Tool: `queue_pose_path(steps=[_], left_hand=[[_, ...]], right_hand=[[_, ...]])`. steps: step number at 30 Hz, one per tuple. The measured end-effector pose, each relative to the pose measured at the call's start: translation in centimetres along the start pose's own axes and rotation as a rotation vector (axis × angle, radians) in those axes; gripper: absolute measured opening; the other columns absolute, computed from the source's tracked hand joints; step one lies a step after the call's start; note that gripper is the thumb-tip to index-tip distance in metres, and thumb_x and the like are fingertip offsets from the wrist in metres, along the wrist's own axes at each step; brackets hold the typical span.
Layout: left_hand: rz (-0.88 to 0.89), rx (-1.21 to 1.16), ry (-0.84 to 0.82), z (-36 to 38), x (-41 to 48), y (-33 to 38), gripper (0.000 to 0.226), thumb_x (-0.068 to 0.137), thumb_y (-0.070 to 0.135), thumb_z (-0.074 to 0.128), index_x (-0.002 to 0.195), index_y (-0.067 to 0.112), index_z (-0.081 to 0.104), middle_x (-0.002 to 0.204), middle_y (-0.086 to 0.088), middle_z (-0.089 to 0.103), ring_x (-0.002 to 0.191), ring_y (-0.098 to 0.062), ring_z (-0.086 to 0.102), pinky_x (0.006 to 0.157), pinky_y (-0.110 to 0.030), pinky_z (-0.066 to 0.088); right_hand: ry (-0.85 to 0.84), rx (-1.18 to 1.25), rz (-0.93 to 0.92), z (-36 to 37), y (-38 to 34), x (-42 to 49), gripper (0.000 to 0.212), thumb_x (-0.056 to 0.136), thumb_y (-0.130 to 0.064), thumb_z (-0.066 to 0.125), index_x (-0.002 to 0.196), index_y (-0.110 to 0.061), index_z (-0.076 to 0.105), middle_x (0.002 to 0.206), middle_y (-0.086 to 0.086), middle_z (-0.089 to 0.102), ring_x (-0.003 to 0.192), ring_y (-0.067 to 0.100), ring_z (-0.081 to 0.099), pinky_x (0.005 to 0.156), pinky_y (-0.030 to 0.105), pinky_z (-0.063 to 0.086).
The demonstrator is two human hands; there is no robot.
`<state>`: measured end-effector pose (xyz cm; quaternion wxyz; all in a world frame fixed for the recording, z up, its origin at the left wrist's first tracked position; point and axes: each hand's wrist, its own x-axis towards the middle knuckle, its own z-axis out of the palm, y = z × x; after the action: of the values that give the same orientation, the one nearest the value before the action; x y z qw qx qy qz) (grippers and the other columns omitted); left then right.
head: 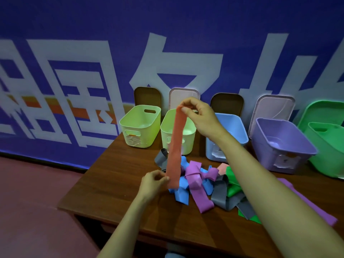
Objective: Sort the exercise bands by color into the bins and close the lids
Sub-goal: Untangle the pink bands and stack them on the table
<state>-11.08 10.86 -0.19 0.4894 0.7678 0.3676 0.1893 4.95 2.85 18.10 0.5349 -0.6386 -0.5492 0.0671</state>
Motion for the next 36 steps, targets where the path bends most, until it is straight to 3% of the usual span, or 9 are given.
queue_pose_path(steps=[7, 12, 17, 20, 22, 26, 30, 33, 36], left_hand=[[-0.05, -0.146, 0.007, 0.7, -0.4, -0.1, 0.013, 0.09, 0.019, 0.061, 0.081, 0.016, 0.051, 0.075, -0.001, 0.059, 0.067, -0.012, 0.054, 0.061, -0.024, 0.043], [-0.106, -0.303, 0.058, 0.9, -0.1, -0.3, 0.012, 0.09, 0.016, 0.061, 0.088, 0.014, 0.049, 0.081, -0.005, 0.057, 0.072, -0.016, 0.054, 0.063, -0.027, 0.043], [-0.302, -0.778, 0.2, 0.1, 0.1, -1.2, 0.013, 0.087, 0.007, 0.063, 0.094, 0.008, 0.052, 0.087, -0.012, 0.061, 0.069, -0.021, 0.06, 0.051, -0.027, 0.051], [-0.426, -1.014, 0.333, -0.6, 0.6, -1.7, 0.027, 0.085, -0.001, 0.063, 0.11, 0.001, 0.05, 0.103, -0.015, 0.06, 0.092, -0.027, 0.061, 0.072, -0.034, 0.056], [-0.457, -1.064, 0.41, -0.9, 1.0, -2.3, 0.038, 0.083, -0.003, 0.065, 0.118, -0.004, 0.05, 0.113, -0.019, 0.058, 0.101, -0.029, 0.06, 0.077, -0.034, 0.053], [-0.429, -0.858, 0.522, -1.3, 1.2, -3.2, 0.043, 0.082, -0.001, 0.067, 0.116, 0.01, 0.043, 0.117, -0.018, 0.053, 0.101, -0.035, 0.063, 0.079, -0.04, 0.056], [-0.267, -0.316, 0.537, -2.3, -0.1, -4.7, 0.029, 0.086, 0.0, 0.059, 0.101, 0.023, 0.05, 0.113, -0.012, 0.059, 0.097, -0.029, 0.062, 0.083, -0.041, 0.055], [-0.249, -0.101, 0.545, -3.1, -1.5, -5.8, 0.025, 0.089, 0.0, 0.049, 0.088, 0.021, 0.063, 0.097, -0.002, 0.065, 0.098, -0.022, 0.06, 0.087, -0.032, 0.048], [-0.253, -0.045, 0.554, -3.4, -2.8, -6.3, 0.026, 0.091, 0.002, 0.045, 0.098, 0.013, 0.067, 0.102, -0.003, 0.064, 0.101, -0.017, 0.056, 0.088, -0.023, 0.039]], right_hand=[[0.144, -0.032, 0.044, -1.0, 1.0, -0.6, 0.011, 0.096, -0.015, 0.049, 0.097, -0.02, 0.059, 0.089, -0.015, 0.057, 0.084, -0.002, 0.053, 0.07, 0.002, 0.041], [0.229, -0.08, 0.096, -1.6, 1.9, -0.6, 0.013, 0.096, -0.014, 0.048, 0.103, -0.011, 0.059, 0.092, -0.008, 0.056, 0.082, 0.002, 0.053, 0.066, 0.002, 0.041], [0.278, -0.18, 0.211, -1.9, 4.0, -1.2, 0.014, 0.096, -0.012, 0.046, 0.104, -0.009, 0.056, 0.097, -0.001, 0.055, 0.087, 0.011, 0.049, 0.061, 0.003, 0.037], [0.264, -0.253, 0.284, -1.2, 5.4, -2.7, 0.015, 0.097, -0.012, 0.041, 0.111, -0.01, 0.047, 0.097, 0.003, 0.051, 0.087, 0.019, 0.049, 0.064, 0.026, 0.036], [0.222, -0.306, 0.316, -0.5, 6.5, -3.9, 0.018, 0.096, -0.005, 0.035, 0.11, -0.013, 0.044, 0.096, 0.004, 0.049, 0.084, 0.022, 0.047, 0.065, 0.026, 0.028], [0.036, -0.418, 0.33, 1.5, 7.8, -5.8, 0.024, 0.089, 0.002, 0.035, 0.089, -0.015, 0.051, 0.1, 0.011, 0.053, 0.088, 0.026, 0.051, 0.068, 0.027, 0.03], [0.017, -0.413, 0.415, 3.4, 8.8, -9.7, 0.02, 0.086, -0.001, 0.045, 0.091, -0.007, 0.064, 0.104, 0.013, 0.059, 0.094, 0.027, 0.055, 0.075, 0.026, 0.033], [0.031, -0.349, 0.489, 5.2, 9.7, -14.0, 0.009, 0.082, -0.01, 0.064, 0.089, -0.014, 0.063, 0.101, 0.009, 0.058, 0.095, 0.023, 0.053, 0.075, 0.022, 0.03], [0.03, -0.265, 0.544, 7.0, 10.6, -18.1, 0.022, 0.075, -0.006, 0.071, 0.081, -0.019, 0.054, 0.088, -0.002, 0.05, 0.09, 0.024, 0.053, 0.079, 0.027, 0.037]])
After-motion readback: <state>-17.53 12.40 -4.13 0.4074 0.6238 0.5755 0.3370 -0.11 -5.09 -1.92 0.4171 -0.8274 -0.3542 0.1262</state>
